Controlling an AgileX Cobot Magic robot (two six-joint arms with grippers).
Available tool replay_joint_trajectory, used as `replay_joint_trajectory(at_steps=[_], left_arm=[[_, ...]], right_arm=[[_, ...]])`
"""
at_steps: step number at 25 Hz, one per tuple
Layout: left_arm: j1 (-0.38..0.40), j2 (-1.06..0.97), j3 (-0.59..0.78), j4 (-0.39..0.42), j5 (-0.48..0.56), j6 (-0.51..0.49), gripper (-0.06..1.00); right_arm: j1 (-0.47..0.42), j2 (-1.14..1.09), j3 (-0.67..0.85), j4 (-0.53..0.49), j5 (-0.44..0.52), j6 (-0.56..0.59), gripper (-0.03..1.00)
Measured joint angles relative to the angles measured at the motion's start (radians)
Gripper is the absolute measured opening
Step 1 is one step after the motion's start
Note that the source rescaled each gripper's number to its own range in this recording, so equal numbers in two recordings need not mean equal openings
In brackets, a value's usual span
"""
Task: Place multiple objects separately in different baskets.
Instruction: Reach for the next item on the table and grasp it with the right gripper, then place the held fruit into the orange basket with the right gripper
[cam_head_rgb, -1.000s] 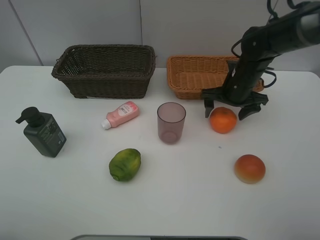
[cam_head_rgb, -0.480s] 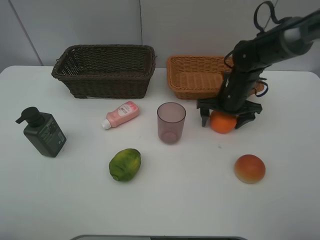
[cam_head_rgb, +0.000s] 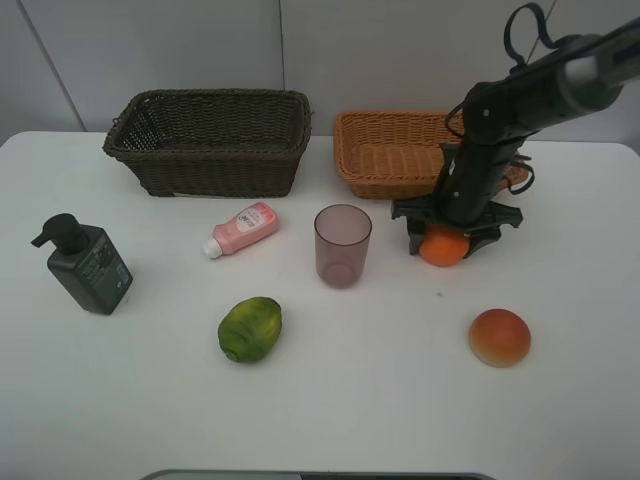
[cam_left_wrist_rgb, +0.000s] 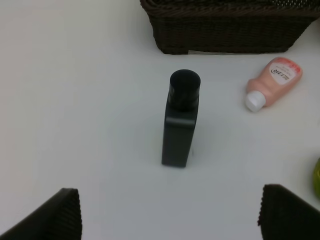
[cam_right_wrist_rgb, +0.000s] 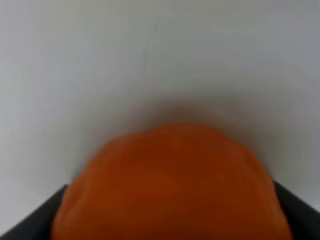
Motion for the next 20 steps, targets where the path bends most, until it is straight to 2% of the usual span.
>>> replay_joint_trajectory(at_steps=[20], left_arm=[[0.000, 0.000, 0.000, 0.000, 0.000, 0.000, 0.92]], right_arm=[[0.000, 0.000, 0.000, 0.000, 0.000, 0.000, 0.34]])
